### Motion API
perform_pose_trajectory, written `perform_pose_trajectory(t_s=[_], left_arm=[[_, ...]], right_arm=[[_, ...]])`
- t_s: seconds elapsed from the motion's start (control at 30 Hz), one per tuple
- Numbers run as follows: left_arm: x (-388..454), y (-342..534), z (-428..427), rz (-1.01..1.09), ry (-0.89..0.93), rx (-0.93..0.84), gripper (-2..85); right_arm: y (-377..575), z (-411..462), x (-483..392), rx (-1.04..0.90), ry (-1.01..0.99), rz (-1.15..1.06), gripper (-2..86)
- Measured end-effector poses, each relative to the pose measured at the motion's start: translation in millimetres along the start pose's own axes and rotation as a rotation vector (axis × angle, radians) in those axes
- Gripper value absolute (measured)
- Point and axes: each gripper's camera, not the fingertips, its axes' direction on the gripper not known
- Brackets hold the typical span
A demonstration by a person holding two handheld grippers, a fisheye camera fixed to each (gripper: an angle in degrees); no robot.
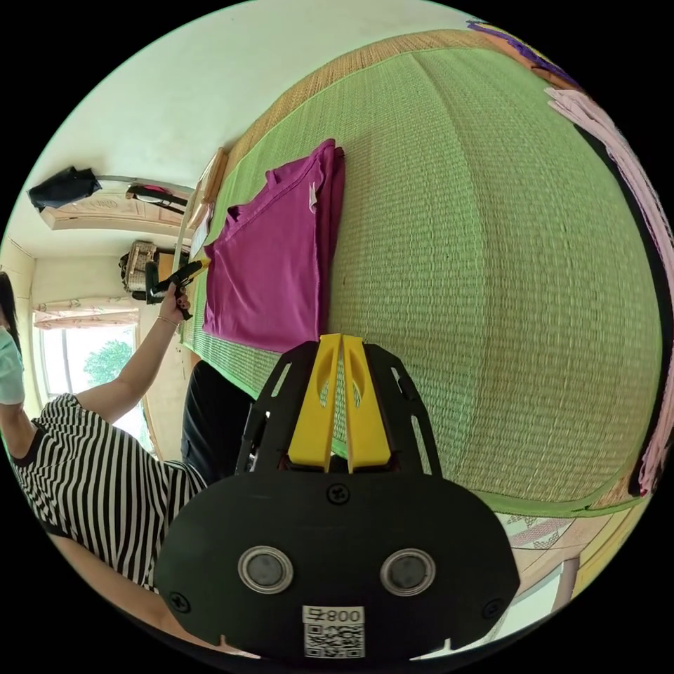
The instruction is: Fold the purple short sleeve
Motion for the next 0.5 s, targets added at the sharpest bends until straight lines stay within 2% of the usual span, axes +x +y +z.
perform_pose_trajectory(t_s=[0.1, 0.23, 0.4, 0.5], left_arm=[[22.0, -4.3, -11.0, 0.087, 0.02, 0.06, 5.5], [50.5, -21.5, 6.4, 0.184, -0.08, 0.006, 6.6], [53.7, -38.2, 46.2, 0.178, -0.192, -0.101, 4.2], [58.6, -37.2, 39.3, 0.175, -0.165, -0.052, 2.3]], right_arm=[[-5.7, -7.5, -15.1, 0.068, 0.025, -0.036, 1.6], [-45.4, 10.7, -56.9, 0.086, 0.062, -0.157, 4.8], [-84.2, 50.6, -98.3, 0.05, 0.123, -0.274, 5.4], [-92.6, 69.0, -108.0, 0.032, 0.127, -0.306, 5.3]])
